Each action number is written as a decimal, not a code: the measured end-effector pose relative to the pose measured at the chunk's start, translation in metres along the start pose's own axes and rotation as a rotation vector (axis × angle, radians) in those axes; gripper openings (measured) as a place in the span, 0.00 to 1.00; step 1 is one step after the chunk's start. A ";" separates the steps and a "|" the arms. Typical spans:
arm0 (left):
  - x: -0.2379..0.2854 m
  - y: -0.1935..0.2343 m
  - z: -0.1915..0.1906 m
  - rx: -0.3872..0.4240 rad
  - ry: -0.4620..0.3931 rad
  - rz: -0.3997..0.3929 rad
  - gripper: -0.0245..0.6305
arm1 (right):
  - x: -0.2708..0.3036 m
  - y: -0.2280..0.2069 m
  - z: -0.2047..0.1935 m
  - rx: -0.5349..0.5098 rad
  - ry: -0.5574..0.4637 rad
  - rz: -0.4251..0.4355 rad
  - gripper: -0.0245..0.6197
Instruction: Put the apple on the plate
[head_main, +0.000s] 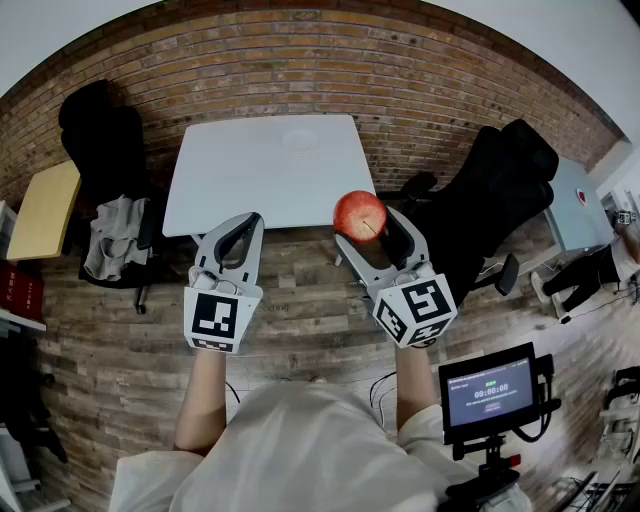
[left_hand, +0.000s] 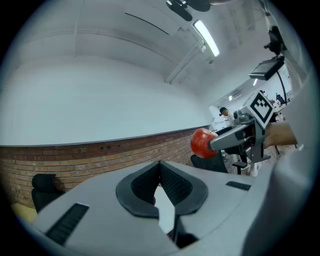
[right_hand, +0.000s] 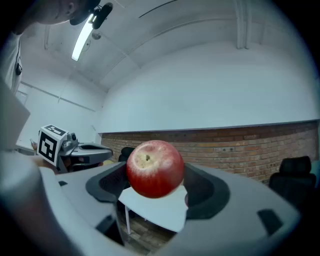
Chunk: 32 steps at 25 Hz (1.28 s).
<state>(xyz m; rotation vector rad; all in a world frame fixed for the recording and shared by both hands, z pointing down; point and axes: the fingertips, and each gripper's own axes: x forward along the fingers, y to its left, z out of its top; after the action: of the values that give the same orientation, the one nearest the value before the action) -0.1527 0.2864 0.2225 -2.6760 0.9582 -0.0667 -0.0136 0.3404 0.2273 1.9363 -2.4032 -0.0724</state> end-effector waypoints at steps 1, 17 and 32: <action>0.000 -0.001 0.000 0.000 -0.001 -0.002 0.04 | 0.000 0.000 0.000 0.001 -0.002 0.000 0.59; 0.000 -0.031 -0.001 -0.014 0.010 0.013 0.04 | -0.027 -0.016 -0.001 0.127 -0.057 0.053 0.59; 0.018 -0.063 -0.007 -0.019 0.044 0.041 0.04 | -0.042 -0.055 -0.026 0.131 -0.021 0.074 0.59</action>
<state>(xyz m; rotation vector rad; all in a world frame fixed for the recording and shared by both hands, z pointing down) -0.1007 0.3197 0.2470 -2.6809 1.0322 -0.1079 0.0504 0.3703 0.2487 1.9047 -2.5500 0.0703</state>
